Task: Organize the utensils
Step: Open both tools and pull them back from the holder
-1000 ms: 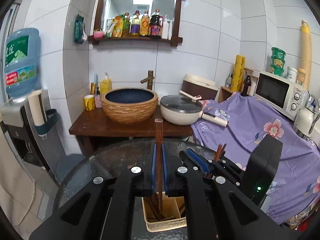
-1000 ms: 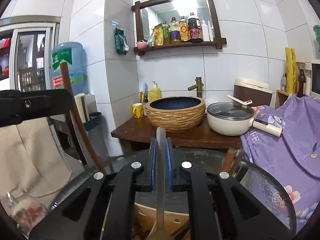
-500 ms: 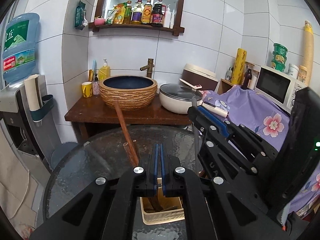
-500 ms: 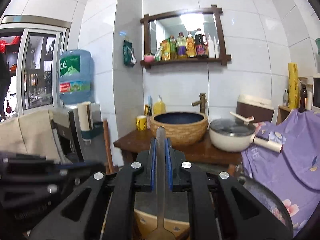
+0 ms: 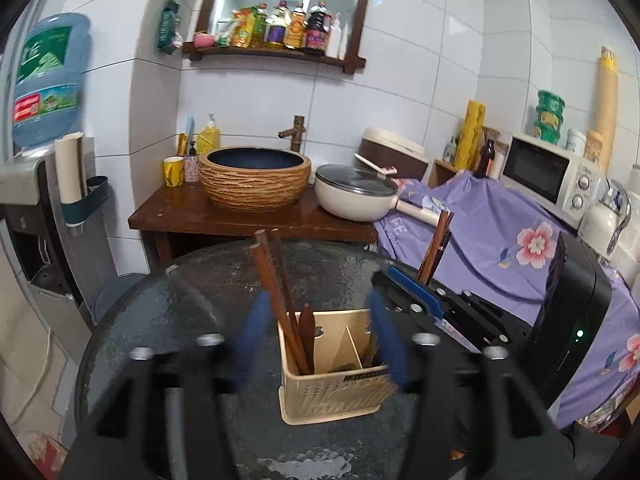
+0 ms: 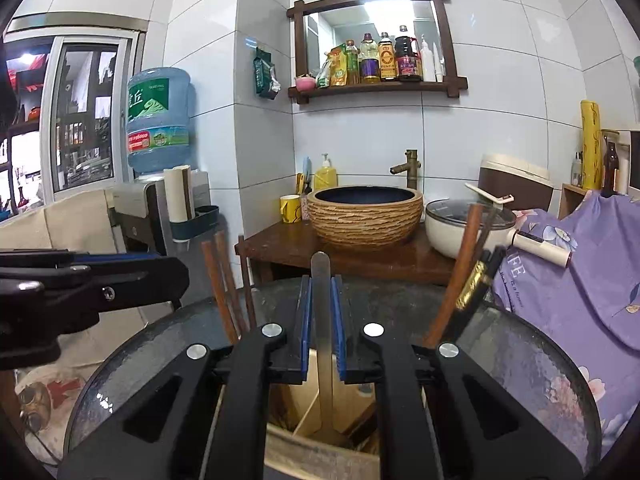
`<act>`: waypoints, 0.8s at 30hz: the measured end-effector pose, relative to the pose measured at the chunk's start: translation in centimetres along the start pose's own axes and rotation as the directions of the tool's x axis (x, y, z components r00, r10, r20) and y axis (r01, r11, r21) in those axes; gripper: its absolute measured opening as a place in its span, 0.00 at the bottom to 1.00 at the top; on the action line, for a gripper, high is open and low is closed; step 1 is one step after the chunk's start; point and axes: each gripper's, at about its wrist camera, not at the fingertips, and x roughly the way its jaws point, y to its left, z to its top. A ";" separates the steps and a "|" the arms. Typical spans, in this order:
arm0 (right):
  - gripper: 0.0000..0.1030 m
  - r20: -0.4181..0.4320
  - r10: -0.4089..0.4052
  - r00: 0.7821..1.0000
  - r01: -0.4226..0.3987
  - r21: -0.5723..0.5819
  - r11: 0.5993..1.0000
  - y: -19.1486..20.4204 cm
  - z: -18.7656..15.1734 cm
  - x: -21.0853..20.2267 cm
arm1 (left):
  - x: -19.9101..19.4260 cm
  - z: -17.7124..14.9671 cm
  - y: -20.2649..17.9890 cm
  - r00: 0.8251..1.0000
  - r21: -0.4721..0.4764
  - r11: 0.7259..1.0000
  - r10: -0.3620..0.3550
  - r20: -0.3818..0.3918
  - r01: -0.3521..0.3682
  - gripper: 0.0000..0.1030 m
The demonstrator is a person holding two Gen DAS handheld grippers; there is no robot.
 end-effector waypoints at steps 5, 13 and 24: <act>0.63 -0.005 0.009 1.000 -0.009 0.002 1.000 -0.3 -1.5 -3.0 | -2.3 -3.2 1.1 0.998 -0.024 0.999 0.049 0.046 -0.048 0.83; 0.89 -0.020 0.002 1.000 -0.002 0.022 1.000 -0.6 -5.4 -11.1 | -5.1 -10.1 1.6 0.991 0.004 0.993 0.119 0.055 -0.119 0.94; 0.93 -0.116 0.002 0.993 0.005 0.058 0.998 -1.3 -14.0 -18.9 | -9.1 -18.3 0.4 0.992 0.024 0.992 0.123 0.000 -0.123 0.94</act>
